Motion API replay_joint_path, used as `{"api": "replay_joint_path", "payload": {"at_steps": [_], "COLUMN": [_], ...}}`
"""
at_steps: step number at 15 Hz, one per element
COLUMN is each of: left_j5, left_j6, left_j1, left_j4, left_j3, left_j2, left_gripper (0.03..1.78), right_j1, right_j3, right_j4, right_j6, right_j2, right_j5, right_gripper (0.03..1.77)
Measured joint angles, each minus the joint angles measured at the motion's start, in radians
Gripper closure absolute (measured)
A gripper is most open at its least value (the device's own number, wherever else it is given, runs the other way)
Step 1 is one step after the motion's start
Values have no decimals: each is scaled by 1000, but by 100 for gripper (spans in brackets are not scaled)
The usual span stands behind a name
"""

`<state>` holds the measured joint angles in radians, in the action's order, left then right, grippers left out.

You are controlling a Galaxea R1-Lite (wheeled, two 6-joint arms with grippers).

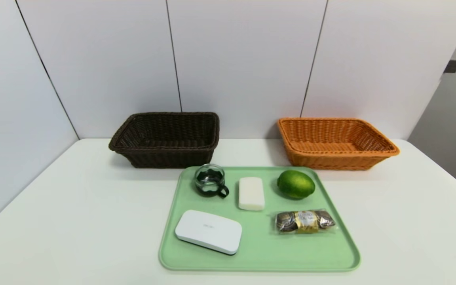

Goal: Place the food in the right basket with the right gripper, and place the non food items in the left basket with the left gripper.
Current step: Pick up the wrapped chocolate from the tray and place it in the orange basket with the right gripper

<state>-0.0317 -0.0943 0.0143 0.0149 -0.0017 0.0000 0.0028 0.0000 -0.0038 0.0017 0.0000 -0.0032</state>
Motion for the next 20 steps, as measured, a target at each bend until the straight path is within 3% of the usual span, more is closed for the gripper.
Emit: {"api": "replay_joint_path", "payload": {"at_steps": [6, 10, 14, 20], "left_j5": [2, 131, 161, 171], "left_j6": [25, 30, 28, 52], "left_j1": [0, 0, -1, -5], "left_j4": [3, 18, 130, 337], "left_j3": [-9, -164, -447, -850], "left_j2": [0, 57, 374, 984], "left_gripper": [12, 12, 12, 12], "right_j1": [0, 0, 23, 52], "right_j3": [-27, -277, -572, -918], "right_j4": [-3, 136, 160, 58], "right_j6": [-4, -7, -20, -56], "right_j2": [0, 42, 290, 812], "right_j5": [9, 85, 119, 163], "right_gripper": [9, 9, 9, 9]}}
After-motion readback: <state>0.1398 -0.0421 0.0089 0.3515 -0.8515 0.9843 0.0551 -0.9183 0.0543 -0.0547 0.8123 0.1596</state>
